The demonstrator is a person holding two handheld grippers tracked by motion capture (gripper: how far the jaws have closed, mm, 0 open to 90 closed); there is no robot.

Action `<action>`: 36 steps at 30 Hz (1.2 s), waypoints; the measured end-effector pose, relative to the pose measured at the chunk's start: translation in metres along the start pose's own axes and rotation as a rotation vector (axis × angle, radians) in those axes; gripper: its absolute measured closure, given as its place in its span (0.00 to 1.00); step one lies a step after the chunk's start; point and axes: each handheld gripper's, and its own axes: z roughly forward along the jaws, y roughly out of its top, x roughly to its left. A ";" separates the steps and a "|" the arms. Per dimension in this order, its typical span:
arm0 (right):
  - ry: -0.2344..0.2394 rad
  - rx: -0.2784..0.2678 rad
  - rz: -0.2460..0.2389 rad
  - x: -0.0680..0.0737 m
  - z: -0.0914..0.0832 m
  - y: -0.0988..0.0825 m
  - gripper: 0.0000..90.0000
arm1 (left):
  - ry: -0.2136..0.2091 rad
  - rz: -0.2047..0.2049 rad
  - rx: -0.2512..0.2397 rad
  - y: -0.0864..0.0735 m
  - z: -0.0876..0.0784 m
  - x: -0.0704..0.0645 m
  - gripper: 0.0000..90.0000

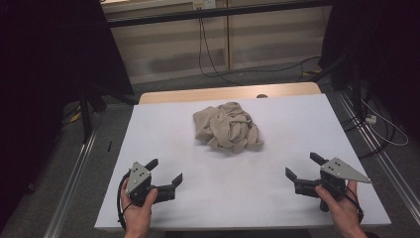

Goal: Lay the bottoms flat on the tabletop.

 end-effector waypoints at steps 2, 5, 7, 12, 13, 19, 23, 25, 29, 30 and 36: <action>0.003 0.005 -0.003 0.000 0.000 0.000 0.03 | -0.002 -0.005 0.007 0.000 0.001 0.001 0.03; 0.015 0.007 -0.004 -0.001 0.001 -0.001 0.03 | 0.008 -0.007 0.009 0.000 0.002 0.002 0.03; 0.021 0.008 -0.001 -0.001 0.002 -0.001 0.03 | 0.010 -0.014 0.025 0.000 0.005 0.003 0.03; 0.032 0.016 0.007 0.000 0.003 -0.001 0.02 | 0.000 -0.024 0.071 -0.004 0.008 0.001 0.03; 0.033 0.021 0.002 0.000 0.004 -0.001 0.02 | -0.008 -0.028 0.066 -0.004 0.008 0.001 0.03; 0.043 0.026 -0.035 0.009 0.009 0.001 0.02 | -0.024 -0.004 0.062 -0.003 0.004 0.000 0.03; 0.051 0.029 -0.058 0.011 0.015 0.003 0.02 | -0.034 0.000 0.079 -0.004 0.003 0.000 0.03; 0.058 0.026 -0.049 0.011 0.019 0.004 0.02 | -0.041 -0.004 0.081 -0.004 0.005 0.000 0.03; 0.095 0.040 -0.062 0.017 0.031 0.008 0.02 | -0.040 0.013 0.090 -0.004 0.009 -0.001 0.03; 0.103 0.044 -0.070 0.018 0.032 0.008 0.02 | -0.042 0.022 0.096 -0.004 0.011 -0.001 0.04; 0.142 0.075 -0.108 0.030 0.038 0.011 0.01 | -0.070 0.043 0.140 -0.002 0.020 -0.005 0.04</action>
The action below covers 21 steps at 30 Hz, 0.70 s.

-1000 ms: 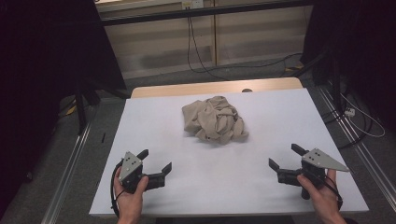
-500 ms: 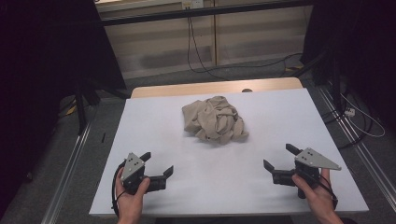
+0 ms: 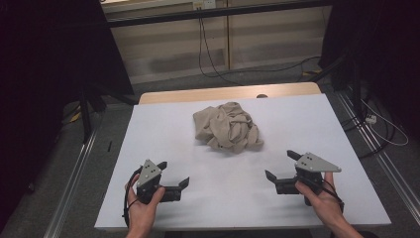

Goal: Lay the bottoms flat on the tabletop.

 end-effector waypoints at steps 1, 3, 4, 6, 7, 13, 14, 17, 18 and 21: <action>0.001 0.000 -0.007 0.001 0.001 0.001 0.01 | 0.009 0.002 0.005 0.001 0.001 0.000 0.04; 0.009 0.014 -0.024 0.002 0.005 0.006 0.02 | 0.016 0.006 0.008 0.003 0.004 0.000 0.03; 0.001 0.030 -0.041 0.003 0.008 0.010 0.03 | 0.014 0.002 0.005 0.003 0.006 0.001 0.03; 0.031 0.018 -0.045 0.004 0.013 0.014 0.03 | 0.014 -0.025 0.018 0.004 0.011 0.002 0.04; 0.038 0.020 -0.049 0.005 0.017 0.016 0.03 | 0.009 -0.027 0.022 0.006 0.014 0.002 0.05; 0.066 0.055 -0.069 0.007 0.039 0.024 0.08 | -0.017 -0.036 0.062 0.015 0.034 0.000 0.06; 0.066 0.061 -0.068 0.006 0.043 0.026 0.08 | -0.028 -0.035 0.066 0.017 0.036 0.001 0.07; 0.081 0.089 -0.056 0.002 0.049 0.039 0.08 | -0.041 -0.005 0.049 0.026 0.041 0.003 0.07; 0.081 0.083 -0.056 -0.001 0.051 0.047 0.10 | -0.046 -0.001 0.042 0.029 0.043 0.004 0.06; 0.078 0.095 -0.064 -0.006 0.064 0.063 0.10 | -0.031 -0.017 0.063 0.041 0.054 0.011 0.08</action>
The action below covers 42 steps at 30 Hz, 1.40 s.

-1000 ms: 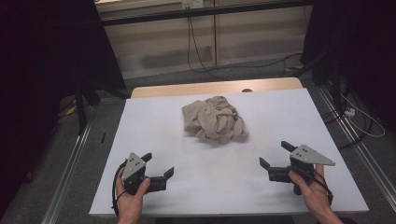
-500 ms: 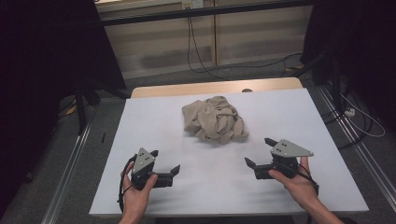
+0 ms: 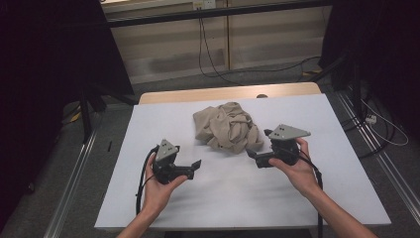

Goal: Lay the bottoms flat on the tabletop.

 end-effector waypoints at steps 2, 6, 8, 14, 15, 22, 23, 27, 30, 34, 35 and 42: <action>0.002 0.006 -0.002 -0.001 0.003 0.002 0.10 | -0.014 -0.023 0.017 0.007 0.008 0.005 0.08; 0.018 0.045 0.035 -0.009 0.020 0.011 0.07 | -0.037 -0.043 0.034 0.018 0.028 0.011 0.09; 0.023 0.064 0.052 -0.015 0.029 0.016 0.07 | -0.053 -0.086 0.040 0.022 0.038 0.012 0.09; 0.026 0.075 0.084 -0.028 0.055 0.029 0.08 | -0.017 -0.051 -0.001 0.034 0.060 0.018 0.12; 0.021 0.071 0.086 -0.028 0.059 0.031 0.08 | 0.023 -0.041 -0.005 0.036 0.063 0.021 0.12; 0.010 0.112 0.074 -0.028 0.093 0.034 0.09 | 0.022 -0.041 0.018 0.050 0.086 0.034 0.08; 0.005 0.118 0.079 -0.028 0.101 0.034 0.10 | 0.028 -0.037 0.016 0.051 0.089 0.034 0.09; 0.006 0.142 0.090 -0.029 0.114 0.032 0.11 | 0.038 -0.039 0.025 0.056 0.101 0.041 0.13; 0.009 0.166 0.075 -0.026 0.123 0.028 0.14 | 0.033 -0.043 0.014 0.058 0.108 0.045 0.17; 0.016 0.205 0.046 -0.022 0.131 0.021 0.26 | 0.029 -0.035 0.031 0.060 0.116 0.046 0.18; 0.006 0.212 0.032 -0.022 0.132 0.020 0.32 | 0.022 -0.038 0.033 0.060 0.118 0.046 0.18; 0.014 0.242 -0.060 -0.014 0.126 0.014 0.81 | -0.070 -0.051 0.139 0.047 0.137 0.039 0.29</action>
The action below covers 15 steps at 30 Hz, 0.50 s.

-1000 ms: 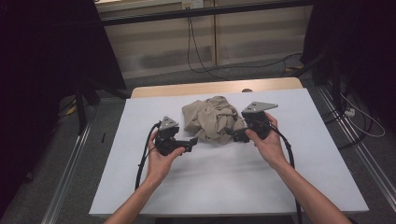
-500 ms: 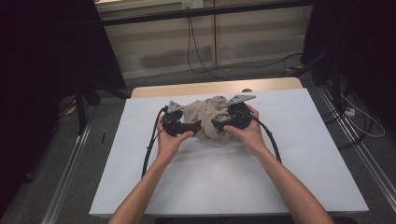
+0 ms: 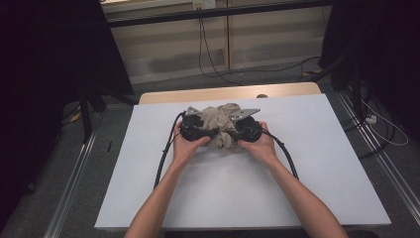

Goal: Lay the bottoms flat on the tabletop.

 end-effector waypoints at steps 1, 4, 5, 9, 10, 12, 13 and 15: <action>0.008 -0.001 0.000 0.001 0.000 -0.002 0.81 | -0.001 0.004 0.015 -0.002 0.002 -0.002 0.36; 0.028 -0.022 0.021 0.001 -0.004 -0.006 0.82 | -0.033 0.063 0.047 -0.003 -0.003 -0.007 0.68; 0.040 -0.026 0.034 0.000 -0.007 -0.007 0.82 | -0.037 0.070 0.047 -0.002 -0.005 -0.008 0.79; 0.060 -0.043 0.037 0.003 -0.019 -0.009 0.82 | -0.065 0.094 0.055 0.000 -0.020 -0.017 0.88; 0.064 -0.048 0.035 0.004 -0.022 -0.009 0.82 | -0.071 0.098 0.054 0.000 -0.025 -0.020 0.89; 0.067 -0.050 0.020 0.008 -0.031 -0.010 0.82 | -0.090 0.101 0.048 0.000 -0.032 -0.026 0.89; 0.072 -0.054 0.021 0.009 -0.034 -0.011 0.82 | -0.099 0.106 0.040 0.000 -0.036 -0.030 0.89; 0.084 -0.069 0.022 0.011 -0.043 -0.014 0.82 | -0.122 0.099 0.026 -0.002 -0.044 -0.037 0.89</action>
